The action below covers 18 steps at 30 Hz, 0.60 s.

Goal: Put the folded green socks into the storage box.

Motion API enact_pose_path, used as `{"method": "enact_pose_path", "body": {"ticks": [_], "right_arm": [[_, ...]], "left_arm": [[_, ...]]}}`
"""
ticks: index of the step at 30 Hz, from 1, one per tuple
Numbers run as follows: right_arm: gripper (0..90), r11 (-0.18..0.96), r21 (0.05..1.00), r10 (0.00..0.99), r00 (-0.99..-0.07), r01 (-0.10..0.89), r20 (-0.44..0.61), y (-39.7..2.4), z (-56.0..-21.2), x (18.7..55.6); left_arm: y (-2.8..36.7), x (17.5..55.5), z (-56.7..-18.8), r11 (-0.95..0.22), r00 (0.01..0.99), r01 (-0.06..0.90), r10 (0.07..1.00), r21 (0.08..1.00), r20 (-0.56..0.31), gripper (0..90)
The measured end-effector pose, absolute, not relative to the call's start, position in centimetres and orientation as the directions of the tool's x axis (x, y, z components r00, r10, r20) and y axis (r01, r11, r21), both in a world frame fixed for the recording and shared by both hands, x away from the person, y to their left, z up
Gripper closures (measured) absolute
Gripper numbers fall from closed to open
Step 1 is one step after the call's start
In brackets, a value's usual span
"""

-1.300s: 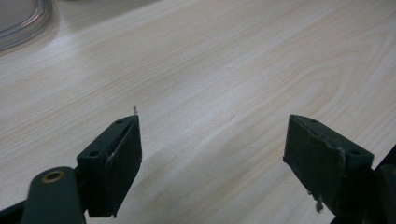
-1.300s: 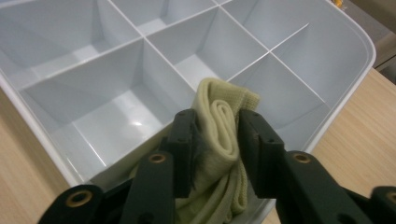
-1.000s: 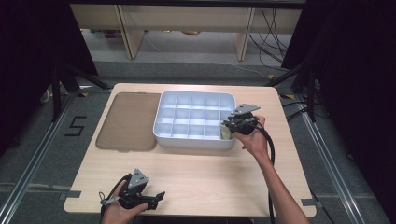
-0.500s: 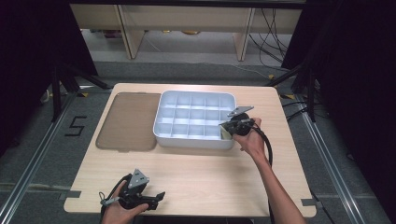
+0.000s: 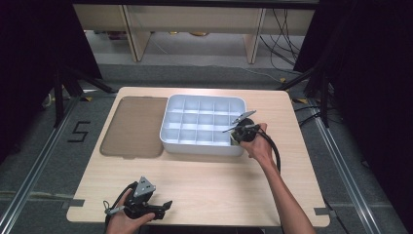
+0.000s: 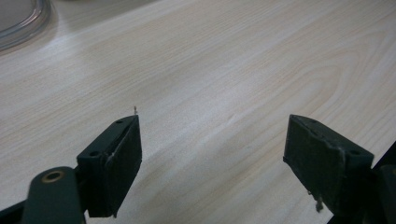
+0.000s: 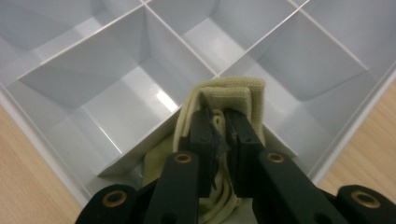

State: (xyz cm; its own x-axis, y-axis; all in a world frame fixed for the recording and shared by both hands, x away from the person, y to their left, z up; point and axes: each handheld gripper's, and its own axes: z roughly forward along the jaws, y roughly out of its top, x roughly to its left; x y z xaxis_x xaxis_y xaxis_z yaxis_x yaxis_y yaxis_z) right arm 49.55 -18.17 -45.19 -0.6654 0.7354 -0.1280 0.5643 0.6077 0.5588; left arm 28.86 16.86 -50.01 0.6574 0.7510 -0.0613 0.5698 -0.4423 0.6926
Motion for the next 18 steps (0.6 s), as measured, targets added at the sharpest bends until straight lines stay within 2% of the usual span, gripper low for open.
{"method": "enact_pose_path", "body": {"ticks": [6, 7, 10, 14, 15, 18], "right_arm": [[82.7, 0.612, 0.514, 0.738, -0.667, 0.601, -0.1, -17.8, -45.9, 50.0], [82.7, 0.618, 0.505, 0.736, -0.67, 0.603, -0.101, -17.9, -45.8, 50.0], [82.6, 0.622, 0.502, 0.732, -0.674, 0.601, -0.101, -17.9, -45.8, 50.1], [81.5, 0.59, 0.531, 0.744, -0.666, 0.609, -0.063, -18.3, -45.2, 50.0], [80.5, 0.555, 0.541, 0.764, -0.645, 0.632, -0.029, -18.7, -44.6, 49.6], [79.5, 0.547, 0.58, 0.75, -0.662, 0.604, -0.018, -19.3, -44.1, 49.5]], "left_arm": [[16.9, 28.8, -49.9, -0.442, 0.656, 0.572, 0.752, 0.691, -0.061, 18.8], [16.5, 28.7, -50.2, -0.382, 0.631, 0.581, 0.769, 0.719, -0.101, 18.7], [16.4, 28.8, -50.2, -0.375, 0.621, 0.586, 0.778, 0.718, -0.1, 18.8], [16.5, 28.7, -50.1, -0.38, 0.628, 0.582, 0.771, 0.718, -0.101, 18.7], [16.9, 28.9, -50.0, -0.436, 0.653, 0.575, 0.754, 0.693, -0.067, 18.8], [16.9, 28.9, -50.0, -0.442, 0.655, 0.574, 0.753, 0.689, -0.063, 18.8]]}}
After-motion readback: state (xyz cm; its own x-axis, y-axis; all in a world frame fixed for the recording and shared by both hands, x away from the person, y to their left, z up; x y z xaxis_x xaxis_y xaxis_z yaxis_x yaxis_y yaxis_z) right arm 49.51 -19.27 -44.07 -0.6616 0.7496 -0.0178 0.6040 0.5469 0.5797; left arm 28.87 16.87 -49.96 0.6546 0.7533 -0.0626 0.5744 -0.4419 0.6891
